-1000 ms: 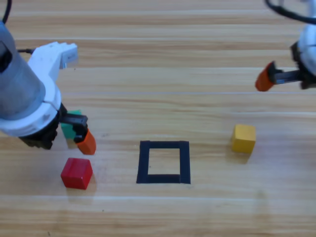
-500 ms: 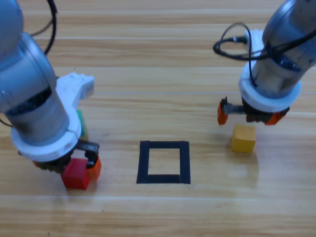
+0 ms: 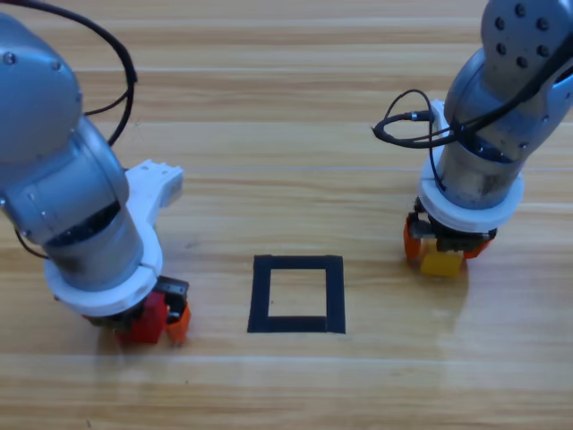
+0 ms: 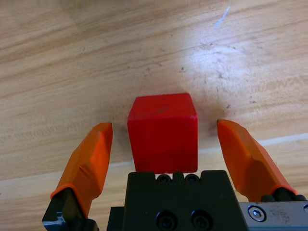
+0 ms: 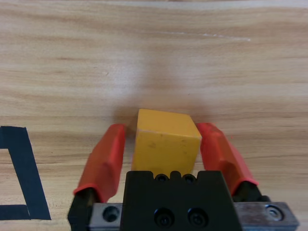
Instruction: Stack the blocks in the rectangular block: red at the bottom, yellow in the middle, green on top
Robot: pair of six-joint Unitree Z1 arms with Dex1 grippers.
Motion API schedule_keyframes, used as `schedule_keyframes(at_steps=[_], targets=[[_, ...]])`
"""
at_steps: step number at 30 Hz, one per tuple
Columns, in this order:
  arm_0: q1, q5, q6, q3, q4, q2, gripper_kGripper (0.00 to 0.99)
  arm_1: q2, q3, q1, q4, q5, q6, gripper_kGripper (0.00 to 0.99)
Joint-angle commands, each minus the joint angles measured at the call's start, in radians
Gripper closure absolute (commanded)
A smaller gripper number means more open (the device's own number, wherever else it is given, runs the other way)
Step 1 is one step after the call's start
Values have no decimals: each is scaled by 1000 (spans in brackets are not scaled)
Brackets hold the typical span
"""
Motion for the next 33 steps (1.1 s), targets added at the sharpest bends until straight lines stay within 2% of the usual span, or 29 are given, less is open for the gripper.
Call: schedule_keyframes(at_steps=[1, 3, 9, 12, 16, 21, 25, 33], targets=[[-16, 18, 0, 16, -27, 61, 156, 47, -20, -31, -4, 22, -18, 809], [-16, 22, -1, 16, -27, 63, 254, 34, -23, -31, -4, 11, -28, 990], [-15, 33, 2, 2, -9, 50, 619, -91, -31, -42, 59, 2, -42, 990], [-15, 31, 14, -4, 1, 13, 722, -146, -34, -56, 85, 2, -50, 990], [-15, 30, 56, -114, 53, -16, 919, -195, -48, -61, 140, 7, -61, 990], [-47, -13, 94, -303, 128, 26, 927, -221, -48, -65, 154, 10, -62, 990], [-82, -36, 94, -478, 206, 147, 927, -223, -43, -65, 156, 10, -62, 990], [-145, -28, -50, -706, 317, 317, 924, -223, -42, -67, 154, -1, -62, 990]])
